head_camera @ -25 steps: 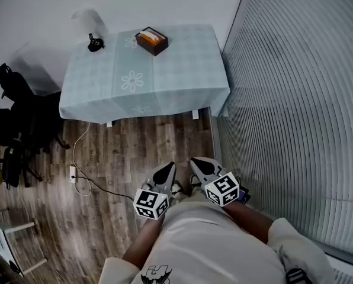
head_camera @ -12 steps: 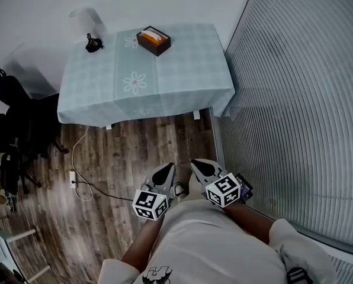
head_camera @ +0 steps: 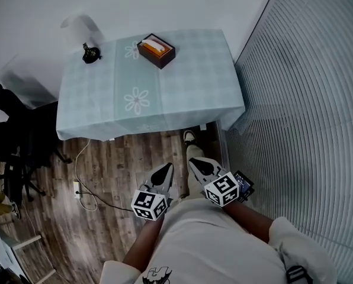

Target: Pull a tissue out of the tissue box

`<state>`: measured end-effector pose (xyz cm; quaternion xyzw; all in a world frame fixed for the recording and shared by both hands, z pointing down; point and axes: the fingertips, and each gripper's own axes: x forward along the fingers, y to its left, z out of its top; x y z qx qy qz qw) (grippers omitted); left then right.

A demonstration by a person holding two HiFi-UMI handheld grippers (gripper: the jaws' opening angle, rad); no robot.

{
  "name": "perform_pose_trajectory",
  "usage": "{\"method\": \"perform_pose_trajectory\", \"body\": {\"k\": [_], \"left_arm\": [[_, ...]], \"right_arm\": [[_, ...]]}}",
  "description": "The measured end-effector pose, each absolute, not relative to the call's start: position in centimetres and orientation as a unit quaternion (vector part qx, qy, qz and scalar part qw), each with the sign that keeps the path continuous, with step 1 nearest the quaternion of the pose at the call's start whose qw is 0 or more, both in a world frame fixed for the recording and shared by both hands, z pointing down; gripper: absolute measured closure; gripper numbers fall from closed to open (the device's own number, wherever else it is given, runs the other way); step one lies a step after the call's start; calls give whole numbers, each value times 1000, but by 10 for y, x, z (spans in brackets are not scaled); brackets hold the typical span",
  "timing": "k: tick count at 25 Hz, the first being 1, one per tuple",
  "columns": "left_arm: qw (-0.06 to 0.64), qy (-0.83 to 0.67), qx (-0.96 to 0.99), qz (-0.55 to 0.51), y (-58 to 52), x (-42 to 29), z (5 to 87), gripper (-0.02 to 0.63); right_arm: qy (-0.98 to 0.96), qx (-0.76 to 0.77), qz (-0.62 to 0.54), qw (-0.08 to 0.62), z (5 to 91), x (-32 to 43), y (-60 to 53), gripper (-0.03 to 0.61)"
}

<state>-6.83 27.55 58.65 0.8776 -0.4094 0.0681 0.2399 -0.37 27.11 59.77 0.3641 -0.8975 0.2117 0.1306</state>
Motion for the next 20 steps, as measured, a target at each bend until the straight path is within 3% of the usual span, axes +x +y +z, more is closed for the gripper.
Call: {"method": "perform_pose_trajectory", "body": {"k": [12,20], "left_arm": [[218,-467,854,64,-9,-43,544,607],[230,-463,853,74,-70,-43,546,607]], "right_arm": [[-925,303,189,130,560,14,-8,566],[-921,307,202,134,558,12,-75,566]]}}
